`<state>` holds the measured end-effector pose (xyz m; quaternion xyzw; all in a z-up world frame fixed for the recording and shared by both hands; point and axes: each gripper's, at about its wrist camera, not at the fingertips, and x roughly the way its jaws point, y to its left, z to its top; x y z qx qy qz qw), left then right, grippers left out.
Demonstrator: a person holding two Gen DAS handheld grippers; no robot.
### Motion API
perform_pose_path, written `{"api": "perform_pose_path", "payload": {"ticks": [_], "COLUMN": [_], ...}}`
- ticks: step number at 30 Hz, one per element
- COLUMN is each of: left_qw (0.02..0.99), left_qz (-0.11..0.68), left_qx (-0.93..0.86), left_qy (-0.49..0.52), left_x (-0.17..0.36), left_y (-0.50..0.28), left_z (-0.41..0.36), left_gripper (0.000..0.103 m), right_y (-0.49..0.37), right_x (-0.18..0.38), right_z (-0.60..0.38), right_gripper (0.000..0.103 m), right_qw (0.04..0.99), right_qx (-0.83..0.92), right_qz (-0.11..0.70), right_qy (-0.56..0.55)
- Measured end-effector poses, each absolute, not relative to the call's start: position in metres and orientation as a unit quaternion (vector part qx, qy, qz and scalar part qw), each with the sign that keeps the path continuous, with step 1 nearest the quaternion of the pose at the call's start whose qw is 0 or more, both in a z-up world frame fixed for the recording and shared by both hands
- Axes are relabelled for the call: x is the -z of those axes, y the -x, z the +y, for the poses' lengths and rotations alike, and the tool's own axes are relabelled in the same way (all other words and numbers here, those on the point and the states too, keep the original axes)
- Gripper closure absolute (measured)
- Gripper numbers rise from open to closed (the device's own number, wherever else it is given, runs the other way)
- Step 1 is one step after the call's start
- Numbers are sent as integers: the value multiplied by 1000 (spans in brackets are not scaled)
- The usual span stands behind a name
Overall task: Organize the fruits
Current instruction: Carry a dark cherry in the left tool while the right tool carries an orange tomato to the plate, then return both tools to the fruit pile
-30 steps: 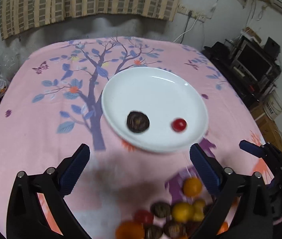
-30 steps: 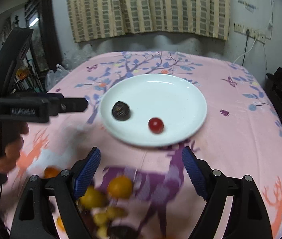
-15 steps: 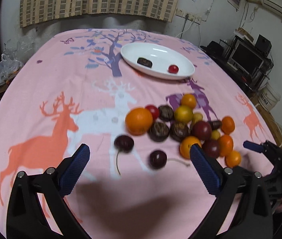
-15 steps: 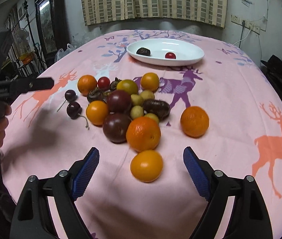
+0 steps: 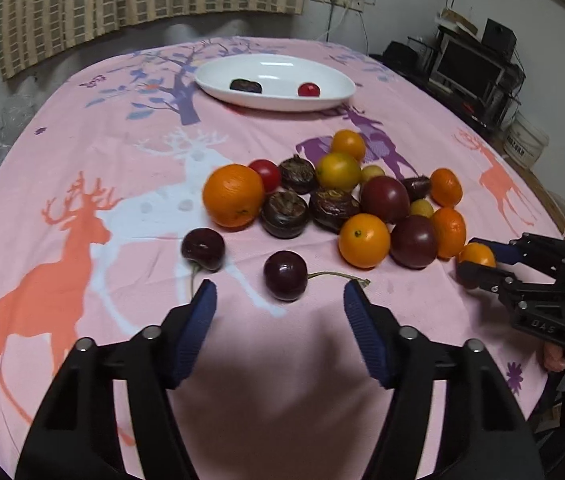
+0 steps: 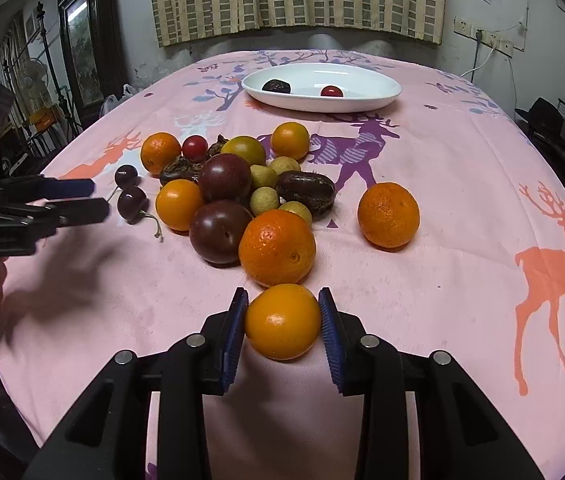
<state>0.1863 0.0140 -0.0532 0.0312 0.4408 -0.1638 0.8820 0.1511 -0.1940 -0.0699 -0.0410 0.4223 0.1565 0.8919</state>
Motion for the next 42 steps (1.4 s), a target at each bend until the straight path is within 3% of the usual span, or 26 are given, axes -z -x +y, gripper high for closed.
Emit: {"api": "perform_pose_path", "payload": {"ticks": [5,7,8,15,21,27,34,35,36,37,38,39,42], "left_qw": [878,874,871,872,898,891,875,874,872,874,880,887,899], "left_qz": [449,455,460,446,388,418,457,463,470,472,465,453,421], "left_qx": [159,159,163,200,201,175,151,146,135,109,89,94,115], "left_qy": [-57,-60,-60,-33,-43,-34,-41,-37,-32,-30,-21,-7,32], "left_x": [66,70,73,35,-24,-2,32,32,32,30,25,18,-5], "left_y": [-199,-202,-204,-215,-309,-432,-476,-476,-475,-472,-464,-456,-418], "left_z": [0,-2,-3,8,-8,-41,-56,-54,-50,-45,-37,-29,-4], "left_gripper": [56,66,76,76,76,76,76,67,44,33,13,4,4], "right_y": [-151,-151,-152,-186,-308,-424,-450,-449,-444,-438,-426,-419,-372], "right_x": [68,65,62,16,-8,24,43,43,41,36,28,24,4], "right_z": [-197,-199,-200,-213,-217,-205,-186,-185,-186,-190,-194,-197,-208], "right_gripper": [67,67,67,67,66,66,66,60,42,36,27,26,26], "right_qw": [893,894,896,919,932,914,906,905,907,913,919,921,931], "right_qx": [-158,-158,-157,-162,-141,-128,-121,-123,-117,-109,-113,-119,-123], "right_qz": [419,417,414,360,328,381,404,406,403,393,378,371,343], "right_qy": [33,34,33,-3,-63,-60,-18,-17,-18,-20,-23,-24,-11]}}
